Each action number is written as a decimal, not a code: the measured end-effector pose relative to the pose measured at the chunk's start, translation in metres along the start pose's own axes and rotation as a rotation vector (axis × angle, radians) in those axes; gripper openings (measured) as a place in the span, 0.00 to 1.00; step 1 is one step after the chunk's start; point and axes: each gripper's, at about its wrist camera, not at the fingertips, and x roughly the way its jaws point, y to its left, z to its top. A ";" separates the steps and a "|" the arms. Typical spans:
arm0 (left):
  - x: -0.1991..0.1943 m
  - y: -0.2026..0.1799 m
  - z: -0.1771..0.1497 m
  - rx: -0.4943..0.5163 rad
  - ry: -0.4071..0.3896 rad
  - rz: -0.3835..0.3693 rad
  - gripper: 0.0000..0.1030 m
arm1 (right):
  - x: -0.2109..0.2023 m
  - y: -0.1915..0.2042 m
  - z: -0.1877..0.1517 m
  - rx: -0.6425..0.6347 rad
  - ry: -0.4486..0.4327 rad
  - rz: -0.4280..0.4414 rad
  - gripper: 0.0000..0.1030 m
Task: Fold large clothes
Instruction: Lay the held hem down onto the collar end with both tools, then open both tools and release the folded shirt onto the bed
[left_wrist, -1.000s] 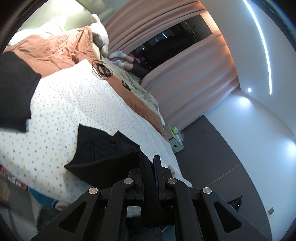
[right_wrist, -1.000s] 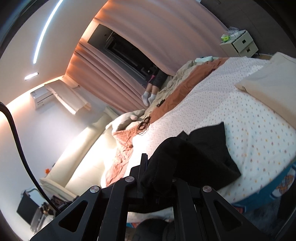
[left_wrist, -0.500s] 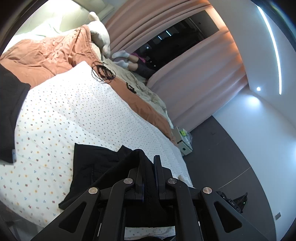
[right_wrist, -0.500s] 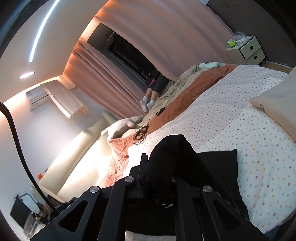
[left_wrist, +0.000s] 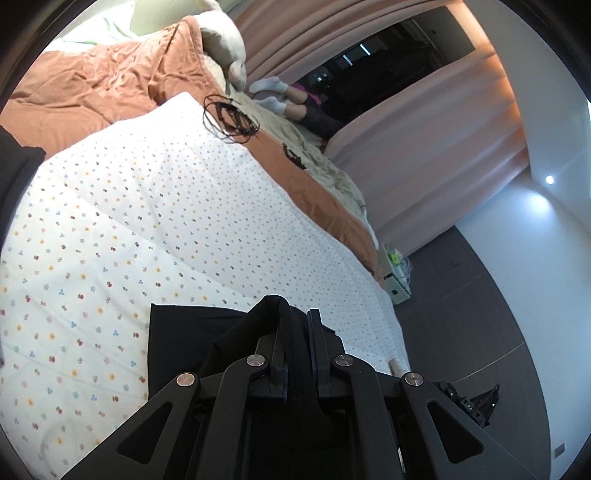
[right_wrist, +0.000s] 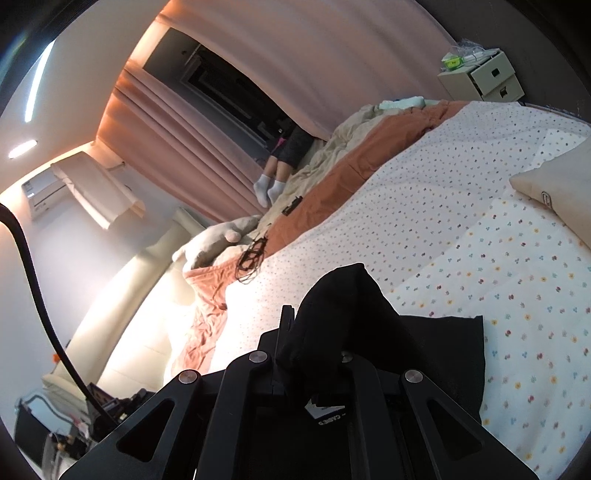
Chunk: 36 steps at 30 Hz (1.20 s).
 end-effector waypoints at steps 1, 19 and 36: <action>0.009 0.004 0.002 -0.004 0.009 0.006 0.08 | 0.008 -0.004 0.002 0.003 0.005 -0.009 0.06; 0.082 0.064 0.006 -0.063 0.053 0.200 0.77 | 0.072 -0.049 0.006 -0.001 0.008 -0.245 0.68; 0.062 0.098 -0.068 -0.009 0.224 0.374 0.60 | 0.038 -0.102 -0.063 0.066 0.199 -0.411 0.68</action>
